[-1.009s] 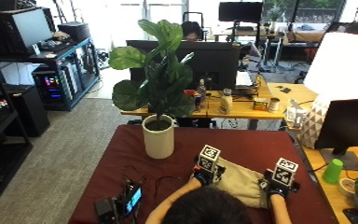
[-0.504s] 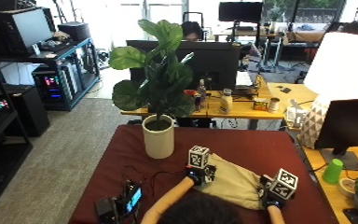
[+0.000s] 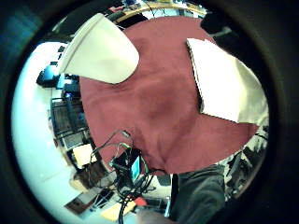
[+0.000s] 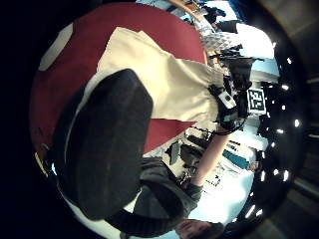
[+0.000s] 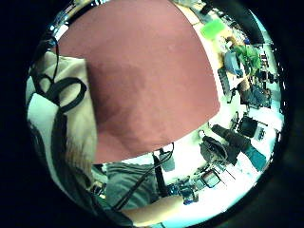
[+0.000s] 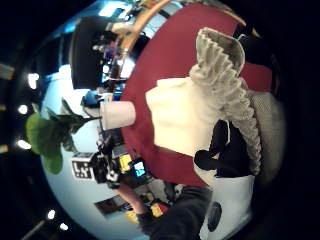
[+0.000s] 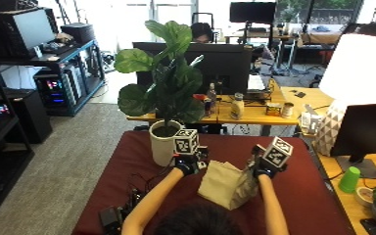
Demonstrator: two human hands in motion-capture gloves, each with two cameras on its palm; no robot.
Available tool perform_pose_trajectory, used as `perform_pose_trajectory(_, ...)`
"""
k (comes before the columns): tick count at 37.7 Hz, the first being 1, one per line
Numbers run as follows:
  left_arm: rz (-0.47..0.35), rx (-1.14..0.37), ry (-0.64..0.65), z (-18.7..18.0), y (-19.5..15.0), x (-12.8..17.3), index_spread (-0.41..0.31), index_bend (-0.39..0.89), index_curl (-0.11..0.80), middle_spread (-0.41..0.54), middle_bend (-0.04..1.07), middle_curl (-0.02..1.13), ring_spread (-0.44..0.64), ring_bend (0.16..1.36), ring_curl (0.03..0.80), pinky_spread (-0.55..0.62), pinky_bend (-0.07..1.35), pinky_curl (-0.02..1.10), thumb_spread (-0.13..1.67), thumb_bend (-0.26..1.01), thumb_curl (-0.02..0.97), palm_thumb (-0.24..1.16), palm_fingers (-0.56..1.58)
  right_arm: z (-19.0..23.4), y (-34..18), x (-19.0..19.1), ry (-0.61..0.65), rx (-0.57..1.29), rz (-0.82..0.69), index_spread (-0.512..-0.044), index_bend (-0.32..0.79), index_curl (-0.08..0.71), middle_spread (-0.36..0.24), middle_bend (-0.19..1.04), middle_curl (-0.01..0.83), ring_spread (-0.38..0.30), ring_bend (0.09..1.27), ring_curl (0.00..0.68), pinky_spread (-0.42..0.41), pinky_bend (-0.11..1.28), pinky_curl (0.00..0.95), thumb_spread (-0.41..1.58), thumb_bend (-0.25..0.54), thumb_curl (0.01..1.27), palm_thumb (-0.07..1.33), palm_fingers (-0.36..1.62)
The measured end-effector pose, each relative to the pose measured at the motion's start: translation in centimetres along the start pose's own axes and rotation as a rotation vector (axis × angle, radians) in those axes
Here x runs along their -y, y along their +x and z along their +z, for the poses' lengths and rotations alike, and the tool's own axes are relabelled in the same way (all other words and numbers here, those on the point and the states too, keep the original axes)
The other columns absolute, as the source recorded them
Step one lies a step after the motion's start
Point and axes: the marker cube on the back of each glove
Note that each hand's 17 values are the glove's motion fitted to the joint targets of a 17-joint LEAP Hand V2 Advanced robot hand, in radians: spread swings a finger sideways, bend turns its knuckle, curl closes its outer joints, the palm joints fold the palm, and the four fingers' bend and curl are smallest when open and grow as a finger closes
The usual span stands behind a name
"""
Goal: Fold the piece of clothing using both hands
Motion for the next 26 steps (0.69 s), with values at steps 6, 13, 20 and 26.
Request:
perform_pose_trajectory(6,-0.032,-0.006,0.081,0.4,-3.5,2.9,-0.042,0.15,0.301,0.100,0.20,0.31,0.17,0.62,0.340,0.26,0.39,0.37,1.26,0.00,0.207,0.06,0.26,3.0,-9.3,-0.1,-0.038,0.010,-0.051,-0.245,-0.07,0.070,-0.172,0.67,0.575,-0.218,0.97,0.540,-0.228,0.91,0.545,0.99,0.092,0.43,0.91,1.16)
perform_pose_trajectory(13,-0.113,0.004,0.129,-0.3,-6.5,1.2,-0.049,0.15,0.308,0.071,0.19,0.33,0.12,0.61,0.341,0.20,0.37,0.36,1.33,0.01,0.209,0.10,0.33,9.9,-17.8,-9.9,-0.389,-0.008,-0.082,-0.252,-0.16,-0.032,-0.170,0.75,0.590,-0.223,1.06,0.548,-0.251,1.00,0.557,0.93,0.032,0.46,0.91,1.07)
perform_pose_trajectory(20,-0.224,-0.007,0.032,0.0,-7.9,-0.5,-0.052,0.15,0.311,0.051,0.18,0.34,0.09,0.60,0.342,0.16,0.35,0.36,1.38,0.01,0.212,0.13,0.36,11.9,-18.5,-9.6,-0.464,0.207,-0.125,-0.249,-0.07,-0.022,-0.153,0.56,0.520,-0.214,1.05,0.527,-0.269,1.00,0.529,0.99,-0.009,0.47,0.90,0.85)
perform_pose_trajectory(26,-0.164,-0.002,0.079,1.1,-8.8,1.6,-0.054,0.14,0.310,0.044,0.18,0.34,0.07,0.59,0.342,0.15,0.34,0.36,1.40,0.01,0.212,0.14,0.37,5.7,-16.0,-6.7,-0.257,0.329,-0.241,-0.244,-0.01,-0.005,-0.130,0.50,0.485,-0.189,0.98,0.481,-0.244,0.95,0.482,1.08,-0.012,0.46,0.89,0.82)
